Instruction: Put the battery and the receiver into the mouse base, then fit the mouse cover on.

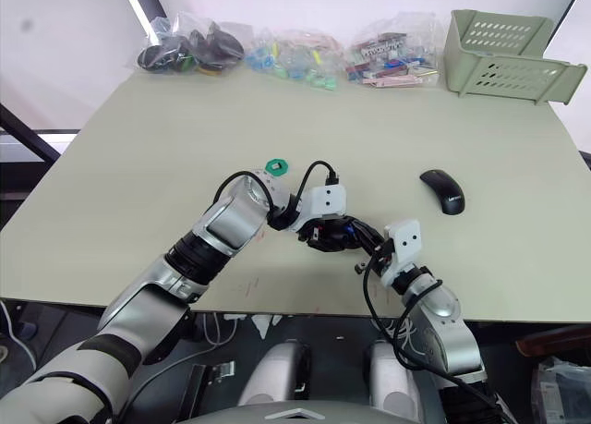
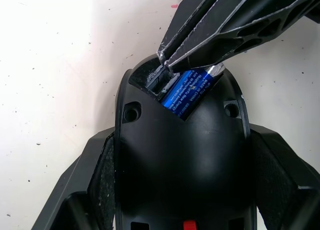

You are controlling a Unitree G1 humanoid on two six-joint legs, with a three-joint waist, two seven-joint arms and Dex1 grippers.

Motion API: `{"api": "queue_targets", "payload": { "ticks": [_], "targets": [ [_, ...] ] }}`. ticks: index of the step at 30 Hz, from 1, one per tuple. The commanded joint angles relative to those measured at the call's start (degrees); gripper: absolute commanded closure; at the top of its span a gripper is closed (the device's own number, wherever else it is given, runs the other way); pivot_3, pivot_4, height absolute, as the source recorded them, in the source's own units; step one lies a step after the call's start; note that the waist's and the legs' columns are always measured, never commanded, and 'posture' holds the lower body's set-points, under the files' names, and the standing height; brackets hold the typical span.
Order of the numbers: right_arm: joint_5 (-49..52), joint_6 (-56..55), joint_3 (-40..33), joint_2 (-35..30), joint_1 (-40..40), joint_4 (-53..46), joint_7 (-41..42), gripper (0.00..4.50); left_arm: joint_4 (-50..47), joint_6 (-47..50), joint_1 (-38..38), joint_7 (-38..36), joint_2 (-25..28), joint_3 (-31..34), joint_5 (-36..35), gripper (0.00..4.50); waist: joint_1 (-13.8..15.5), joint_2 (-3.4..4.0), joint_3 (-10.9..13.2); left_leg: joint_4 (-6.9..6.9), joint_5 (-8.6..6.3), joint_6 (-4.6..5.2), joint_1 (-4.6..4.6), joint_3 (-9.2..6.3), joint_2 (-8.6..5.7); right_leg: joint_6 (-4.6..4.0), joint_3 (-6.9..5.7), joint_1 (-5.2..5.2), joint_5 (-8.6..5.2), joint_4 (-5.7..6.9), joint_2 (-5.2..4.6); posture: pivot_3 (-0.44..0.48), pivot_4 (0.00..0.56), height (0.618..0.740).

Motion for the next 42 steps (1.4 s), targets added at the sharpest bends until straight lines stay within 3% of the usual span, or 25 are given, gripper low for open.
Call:
{"api": "queue_targets", "payload": {
  "ticks": [1, 14, 20, 25, 30, 33, 34, 38, 41, 42],
  "targets": [
    [-2.5, 0.6, 2.8, 0.1, 0.2, 2.6, 0.2, 4.42, 1.6, 0.3, 1.1, 0.7, -0.8, -2.5, 1.4, 1.58, -0.1, -0.01, -0.1, 0.00, 0.00, 0.00, 0.03, 0.00, 0.00, -0.01, 0.00, 0.02, 0.00, 0.00, 0.00, 0.000, 0.150, 0.740],
    [-5.9, 3.9, 3.9, -0.6, -0.2, 7.7, -0.3, 4.42, 1.7, 0.6, 1.1, 1.0, -1.3, -2.6, 1.4, 1.58, -0.2, -0.06, -0.7, -0.04, 0.00, 0.00, 0.10, -0.01, 0.03, -0.03, 0.00, 0.06, -0.02, -0.01, 0.03, 0.000, 0.150, 0.740],
    [-2.9, 9.0, 0.9, -1.2, 0.0, 9.1, -0.1, 4.42, 2.3, 0.2, 1.0, 1.2, -2.0, -2.7, 1.5, 1.58, -0.2, -0.10, -1.1, -0.06, 0.00, 0.00, 0.15, -0.04, 0.04, -0.05, -0.02, 0.13, -0.03, -0.05, 0.03, 0.000, 0.150, 0.740],
    [4.1, 6.7, -3.9, -2.8, -1.0, -2.1, 3.4, 4.42, 3.0, -0.5, 0.9, 1.3, -2.1, -2.7, 1.7, 1.58, 0.2, -0.01, -1.2, -0.06, -0.01, 0.00, 0.09, -0.11, 0.00, -0.05, -0.08, 0.15, -0.03, -0.13, -0.03, 0.000, 0.150, 0.740],
    [12.1, 13.7, -10.1, -11.7, 1.3, -13.8, 7.5, 4.42, 3.8, -1.0, 0.5, 1.4, -2.7, -2.6, 1.7, 1.58, 0.5, 0.15, -1.0, -0.03, -0.01, 0.00, 0.00, -0.11, -0.12, -0.04, 0.00, 0.13, -0.03, -0.18, -0.15, 0.000, 0.150, 0.740],
    [16.8, 17.3, -15.7, -19.1, 4.8, -19.1, 11.4, 3.75, 4.5, -1.4, 0.2, 1.5, -3.3, -2.6, 1.7, 1.58, 1.0, 0.13, -1.0, -0.03, -0.01, 0.00, -0.02, -0.09, -0.15, -0.02, -0.04, 0.14, -0.05, -0.22, -0.16, 0.000, 0.150, 0.740],
    [17.8, 17.7, -18.1, -22.3, 6.8, -20.3, 13.5, 3.39, 4.8, -1.6, 0.0, 1.5, -3.5, -2.6, 1.7, 1.58, 1.4, 0.18, -1.0, -0.04, -0.01, 0.00, -0.01, -0.07, -0.15, -0.01, -0.04, 0.14, -0.05, -0.24, -0.16, 0.000, 0.150, 0.740],
    [21.5, 18.7, -27.1, -30.7, 13.6, -22.5, 20.2, 1.26, 6.2, -2.6, -0.5, 1.7, -4.6, -2.7, 1.8, 1.58, 1.6, 0.19, -0.9, -0.03, -0.01, 0.00, -0.01, -0.05, -0.16, 0.01, -0.04, 0.14, -0.06, -0.27, -0.17, 0.000, 0.150, 0.740],
    [23.3, 18.4, -33.8, -34.3, 18.7, -22.8, 24.2, 0.09, 7.3, -3.6, -1.1, 1.8, -5.9, -2.7, 1.8, 1.58, 1.7, 0.19, -0.9, -0.01, -0.01, 0.00, -0.10, -0.11, -0.22, 0.04, -0.05, 0.18, -0.08, -0.38, -0.20, 0.000, 0.150, 0.740],
    [23.7, 18.3, -34.5, -34.6, 19.4, -22.9, 24.5, 0.09, 7.4, -3.7, -1.2, 1.8, -6.1, -2.7, 1.8, 1.58, 1.6, 0.14, -0.8, -0.01, -0.01, 0.00, -0.09, -0.10, -0.21, 0.06, -0.05, 0.20, -0.08, -0.45, -0.20, 0.000, 0.150, 0.740]
  ]
}}
